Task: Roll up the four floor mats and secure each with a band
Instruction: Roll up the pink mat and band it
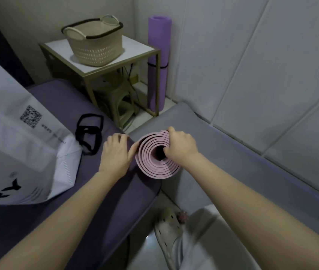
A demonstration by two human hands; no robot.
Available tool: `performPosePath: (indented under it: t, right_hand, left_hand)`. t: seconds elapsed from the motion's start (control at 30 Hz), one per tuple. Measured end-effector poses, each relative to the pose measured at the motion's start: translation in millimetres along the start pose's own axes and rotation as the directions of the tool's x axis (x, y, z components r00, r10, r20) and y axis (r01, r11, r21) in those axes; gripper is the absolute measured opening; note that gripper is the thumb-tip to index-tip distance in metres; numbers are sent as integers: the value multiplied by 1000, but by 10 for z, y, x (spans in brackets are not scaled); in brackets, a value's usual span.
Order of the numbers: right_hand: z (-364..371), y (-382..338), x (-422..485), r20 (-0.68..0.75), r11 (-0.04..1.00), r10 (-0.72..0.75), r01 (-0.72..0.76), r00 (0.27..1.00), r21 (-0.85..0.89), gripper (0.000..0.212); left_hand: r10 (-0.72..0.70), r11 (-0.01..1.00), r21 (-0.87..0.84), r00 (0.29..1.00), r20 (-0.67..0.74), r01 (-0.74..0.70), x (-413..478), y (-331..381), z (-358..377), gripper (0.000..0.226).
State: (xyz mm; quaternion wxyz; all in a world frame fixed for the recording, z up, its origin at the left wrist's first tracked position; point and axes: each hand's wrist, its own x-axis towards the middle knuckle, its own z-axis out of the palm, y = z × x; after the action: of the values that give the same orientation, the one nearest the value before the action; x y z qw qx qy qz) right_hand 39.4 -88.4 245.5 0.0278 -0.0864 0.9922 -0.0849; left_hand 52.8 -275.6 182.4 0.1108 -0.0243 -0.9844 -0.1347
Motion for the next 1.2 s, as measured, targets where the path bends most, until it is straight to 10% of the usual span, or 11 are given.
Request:
performPosePath:
  t: [0.2, 0.4, 0.63, 1.2]
  right_hand:
    - [-52, -144, 149, 24, 999, 4, -3, 1000, -34, 39]
    - [-6, -143, 126, 26, 999, 10, -9, 1000, -43, 41]
    - [19, -71, 73, 18, 999, 37, -37, 999, -4, 39]
    - [-937, 1141, -430, -198, 965, 247, -260, 949, -45, 35]
  left_hand:
    - [-300, 947, -119, 954, -7, 297, 47, -237, 107, 47]
    - [-479, 873, 61, 827, 295, 484, 50, -482, 187, 73]
    - [-330, 925, -92, 899, 287, 369, 65, -397, 232, 24]
    - [107, 749, -642, 986, -125, -163, 487, 1806, -650, 19]
